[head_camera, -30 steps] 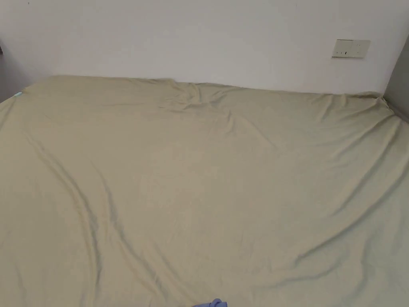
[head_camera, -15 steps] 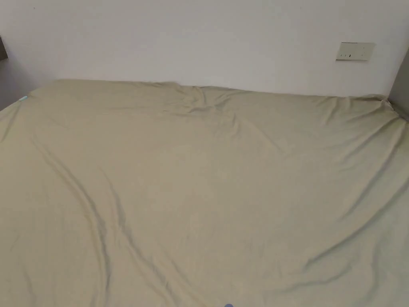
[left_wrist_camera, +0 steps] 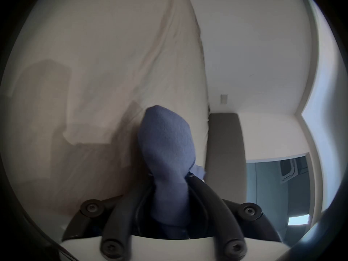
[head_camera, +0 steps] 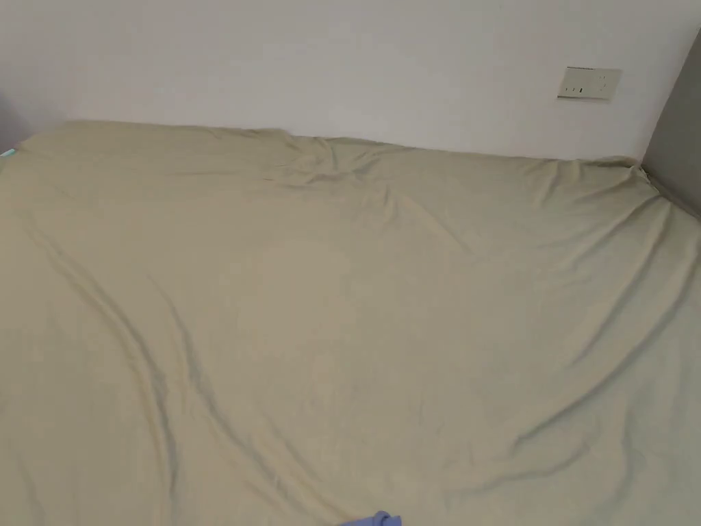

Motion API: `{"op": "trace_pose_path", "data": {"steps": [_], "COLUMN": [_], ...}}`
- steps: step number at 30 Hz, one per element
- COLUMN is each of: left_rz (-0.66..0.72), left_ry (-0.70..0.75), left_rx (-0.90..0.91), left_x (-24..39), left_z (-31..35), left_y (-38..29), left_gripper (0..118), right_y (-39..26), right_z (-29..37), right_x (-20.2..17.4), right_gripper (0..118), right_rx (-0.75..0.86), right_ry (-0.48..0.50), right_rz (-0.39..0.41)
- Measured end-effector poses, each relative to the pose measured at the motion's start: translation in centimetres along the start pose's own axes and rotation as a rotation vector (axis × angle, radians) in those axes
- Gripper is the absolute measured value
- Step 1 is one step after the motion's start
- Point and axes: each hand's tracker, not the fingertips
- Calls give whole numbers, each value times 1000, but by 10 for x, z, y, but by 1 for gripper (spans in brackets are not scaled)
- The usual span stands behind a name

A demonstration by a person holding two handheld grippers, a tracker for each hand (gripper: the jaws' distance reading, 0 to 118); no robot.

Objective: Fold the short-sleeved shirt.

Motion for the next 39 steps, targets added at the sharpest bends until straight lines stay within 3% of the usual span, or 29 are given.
{"op": "trace_pose_path", "data": {"steps": [3,8,13,19,23,29,31,33,34,35,37,39], "left_rz": [-63,-134,-363,-668,-631,-786,-778,-715,-694,-663,-595,-581], "left_ry": [2,209,332,323,232,389,373,229,156,79,0,15], "left_rx": [57,227,298,173,-96,-233,-212,-235,-270,-308,-338,-304], "left_x": [8,39,101,152,140,119,122,133,138,144,154,156], "left_z": [35,93,113,36,-48,-141,-144,-134,-128,-120,-107,-94], "left_y": [6,18,-11,-73,-101,-154,-160,-164,-164,-163,-156,-149], "left_gripper": [15,15,15,15,15,16,39,81,88,86,69,32], "right_y": [3,1,-1,-3,-6,-12,-15,-17,-18,-19,-20,-21], "right_z": [-1,-6,-20,-27,-17,8,10,8,7,5,2,0], "right_x": [2,4,6,8,19,45,51,54,54,54,52,48], "right_gripper": [1,1,1,1,1,1,1,1,1,1,1,1], "right_rx": [-3,-6,-29,-42,-36,3,1,-8,-11,-14,-16,-12], "right_ry": [11,28,63,103,86,18,-2,-17,-19,-17,-3,19], "right_rz": [-4,7,3,-9,-26,-114,-122,-125,-127,-130,-140,-143]}}
